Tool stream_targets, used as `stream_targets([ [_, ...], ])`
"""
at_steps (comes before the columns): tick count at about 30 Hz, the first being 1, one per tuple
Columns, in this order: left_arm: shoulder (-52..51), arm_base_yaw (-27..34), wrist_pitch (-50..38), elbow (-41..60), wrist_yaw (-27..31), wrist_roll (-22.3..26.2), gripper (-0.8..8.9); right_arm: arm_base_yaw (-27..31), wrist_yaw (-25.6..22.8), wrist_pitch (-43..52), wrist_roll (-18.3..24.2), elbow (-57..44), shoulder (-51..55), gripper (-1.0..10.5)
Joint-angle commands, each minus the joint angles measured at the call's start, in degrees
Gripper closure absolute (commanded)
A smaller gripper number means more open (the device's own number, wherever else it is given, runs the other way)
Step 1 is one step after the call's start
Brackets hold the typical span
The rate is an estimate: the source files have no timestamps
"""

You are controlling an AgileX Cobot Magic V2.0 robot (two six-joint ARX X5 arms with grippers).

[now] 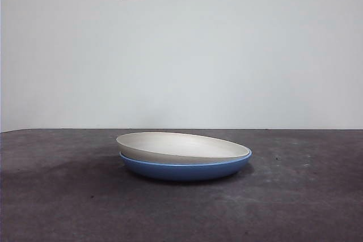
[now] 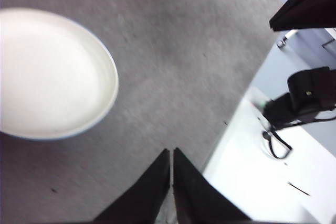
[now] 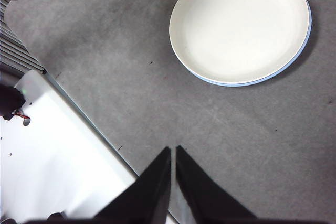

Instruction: Pick up the white plate, put it on the blue plate, put it on desk

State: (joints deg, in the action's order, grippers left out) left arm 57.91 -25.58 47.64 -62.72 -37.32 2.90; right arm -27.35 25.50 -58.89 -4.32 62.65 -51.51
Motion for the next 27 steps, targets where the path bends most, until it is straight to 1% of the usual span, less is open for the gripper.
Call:
stream_targets([
  [1, -2.5, 2.8, -4.8, -0.4, 1.4, 3.7, 8.03, -0.4, 0.0, 0.5, 0.6, 1.2, -0.4, 9.4],
  [4, -6.3, 7.7, -13.7, -0.2, 4.9, 3.7, 8.04, -0.4, 0.0, 0.6, 0.6, 1.2, -0.4, 9.4],
  [8, -13.0, 14.8, -25.1, 2.6, 12.4, 3.7, 8.03, -0.4, 0.0, 0.6, 0.6, 1.2, -0.4, 9.4],
  [10, -16.9, 17.9, -31.3, 6.2, 15.8, 3.7, 8.03, -0.4, 0.0, 0.6, 0.6, 1.2, -0.4, 9.4],
  [15, -28.3, 23.9, -44.5, 20.2, 27.4, 3.7, 8.04, -0.4, 0.0, 0.6, 0.6, 1.2, -0.4, 9.4],
  [18, -33.9, 25.7, -48.3, 28.2, 30.3, 3.8, 8.03, -0.4, 0.0, 0.6, 0.6, 1.2, -0.4, 9.4],
  [22, -39.7, 27.2, -49.9, 37.7, 32.9, 3.6, 8.03, -0.4, 0.0, 0.6, 0.6, 1.2, -0.4, 9.4],
  [27, -46.1, 27.9, -50.2, 48.0, 33.1, 1.6, 8.04, -0.4, 0.0, 0.6, 0.6, 1.2, -0.4, 9.4],
])
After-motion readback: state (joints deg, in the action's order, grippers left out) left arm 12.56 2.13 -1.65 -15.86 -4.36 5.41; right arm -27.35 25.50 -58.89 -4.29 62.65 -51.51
